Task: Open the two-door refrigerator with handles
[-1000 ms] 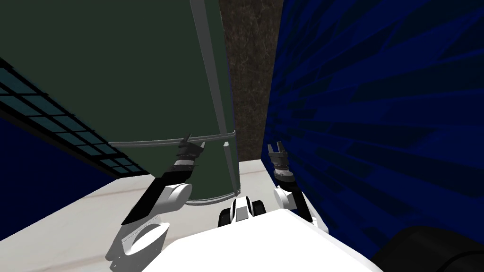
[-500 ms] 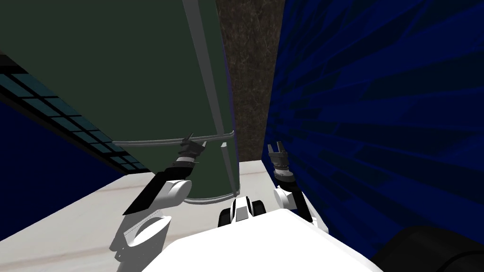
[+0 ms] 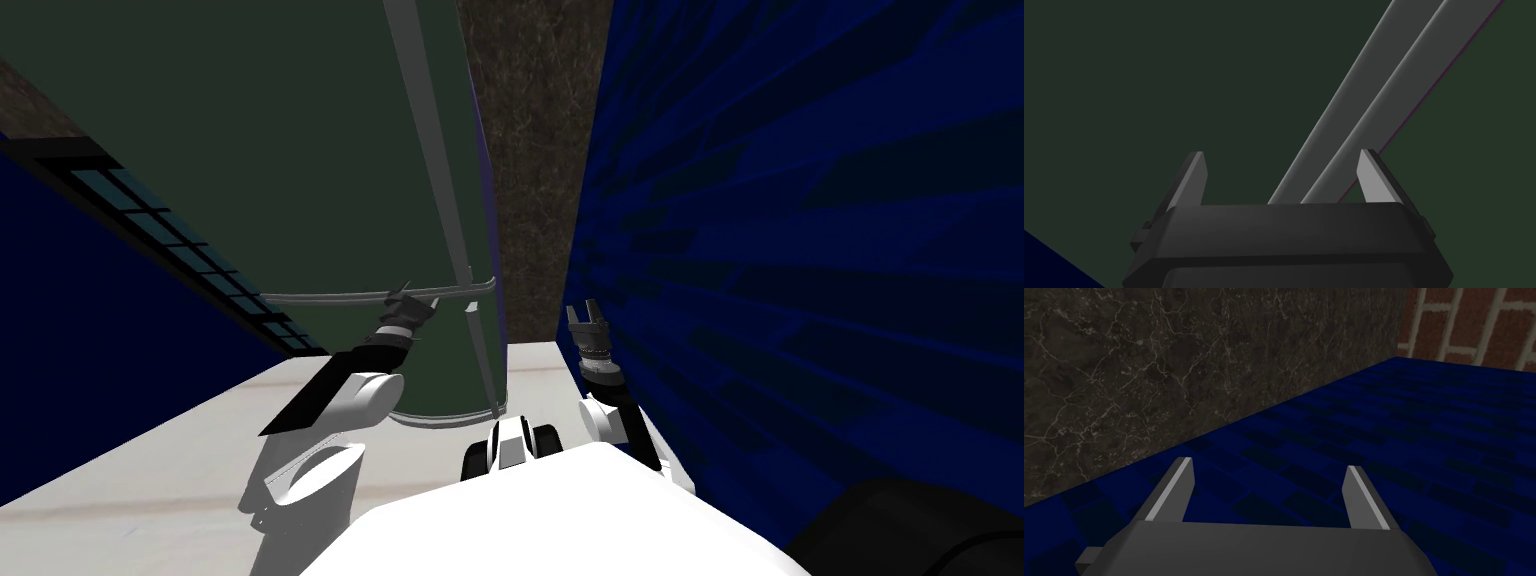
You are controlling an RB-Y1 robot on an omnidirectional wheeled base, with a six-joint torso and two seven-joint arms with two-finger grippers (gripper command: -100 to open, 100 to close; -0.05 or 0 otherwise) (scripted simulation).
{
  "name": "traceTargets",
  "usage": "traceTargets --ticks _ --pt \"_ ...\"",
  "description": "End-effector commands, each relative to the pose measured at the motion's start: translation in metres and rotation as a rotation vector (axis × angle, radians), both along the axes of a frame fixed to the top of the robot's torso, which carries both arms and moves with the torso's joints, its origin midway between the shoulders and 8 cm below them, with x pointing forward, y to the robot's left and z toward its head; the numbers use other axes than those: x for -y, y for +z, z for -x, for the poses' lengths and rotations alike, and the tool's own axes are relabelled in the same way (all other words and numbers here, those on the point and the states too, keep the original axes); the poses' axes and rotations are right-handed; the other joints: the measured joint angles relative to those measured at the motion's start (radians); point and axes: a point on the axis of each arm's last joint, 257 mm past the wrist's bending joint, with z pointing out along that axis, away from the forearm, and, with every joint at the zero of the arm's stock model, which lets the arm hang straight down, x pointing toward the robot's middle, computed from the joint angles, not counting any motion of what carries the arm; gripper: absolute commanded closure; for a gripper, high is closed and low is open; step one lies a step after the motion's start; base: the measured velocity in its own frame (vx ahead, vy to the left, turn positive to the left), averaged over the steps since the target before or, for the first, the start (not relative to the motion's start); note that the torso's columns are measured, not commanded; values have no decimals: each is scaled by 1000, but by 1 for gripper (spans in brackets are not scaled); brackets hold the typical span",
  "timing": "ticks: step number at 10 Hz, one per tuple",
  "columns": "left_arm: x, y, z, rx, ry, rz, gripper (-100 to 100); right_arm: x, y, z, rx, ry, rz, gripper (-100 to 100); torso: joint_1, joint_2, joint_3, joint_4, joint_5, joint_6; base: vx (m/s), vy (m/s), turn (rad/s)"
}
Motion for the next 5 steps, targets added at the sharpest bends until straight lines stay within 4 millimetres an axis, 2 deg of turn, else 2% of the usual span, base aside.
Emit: traceTargets --ticks 1,2,3,4,5 --pt "2 -2 -10 -45 -26 62 -100 0 0 0 0 0 0 0 -1 -1 0 -1 0 2 15 -87 113" --pt "2 -9 -13 -78 -24 61 -100 0 0 0 0 0 0 0 -4 -2 -1 -1 -1 3 9 -73 67" --pt "3 -4 -16 -82 -40 102 -100 0 0 0 0 0 0 0 -3 -3 -2 -2 -1 3 9 -74 103" --pt "3 -12 -18 -112 -38 102 -100 0 0 0 0 0 0 0 -3 -3 -2 -1 -1 2 13 -60 68" --pt "4 -6 -21 -113 -55 143 -100 0 0 0 0 0 0 0 -2 -4 -2 -2 -1 3 12 -69 135"
